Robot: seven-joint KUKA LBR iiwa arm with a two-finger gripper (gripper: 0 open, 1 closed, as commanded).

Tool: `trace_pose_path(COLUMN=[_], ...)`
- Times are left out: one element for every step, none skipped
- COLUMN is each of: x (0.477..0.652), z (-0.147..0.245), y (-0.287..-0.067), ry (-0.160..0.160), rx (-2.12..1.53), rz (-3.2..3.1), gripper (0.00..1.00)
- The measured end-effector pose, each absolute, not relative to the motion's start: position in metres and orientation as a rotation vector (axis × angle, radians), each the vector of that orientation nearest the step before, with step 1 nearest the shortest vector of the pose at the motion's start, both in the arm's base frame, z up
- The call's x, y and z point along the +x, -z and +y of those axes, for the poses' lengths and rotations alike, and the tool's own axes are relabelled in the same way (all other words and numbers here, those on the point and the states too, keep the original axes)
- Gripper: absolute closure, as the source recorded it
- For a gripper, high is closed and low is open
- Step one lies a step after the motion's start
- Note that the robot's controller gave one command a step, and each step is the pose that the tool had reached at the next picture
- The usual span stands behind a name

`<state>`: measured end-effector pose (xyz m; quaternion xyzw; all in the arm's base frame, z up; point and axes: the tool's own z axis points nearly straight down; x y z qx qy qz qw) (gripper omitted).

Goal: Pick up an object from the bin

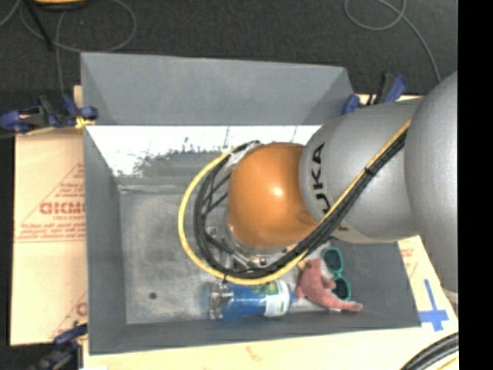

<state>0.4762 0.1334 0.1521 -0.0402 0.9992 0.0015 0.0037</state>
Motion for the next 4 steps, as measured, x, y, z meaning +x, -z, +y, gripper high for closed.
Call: trace_pose_path(x=[0.483,0.479,0.481,0.481], z=[0.102,0.093,0.083,0.083], y=[-0.122,-0.11,-0.085,-0.085], ry=[0.0,-0.003,-0.01,-0.01], rx=[-0.135,0.255,-0.541,-0.539], rz=[3.138,3.132,3.067,3.067], gripper=[0.0,0.0,1.0,1.0])
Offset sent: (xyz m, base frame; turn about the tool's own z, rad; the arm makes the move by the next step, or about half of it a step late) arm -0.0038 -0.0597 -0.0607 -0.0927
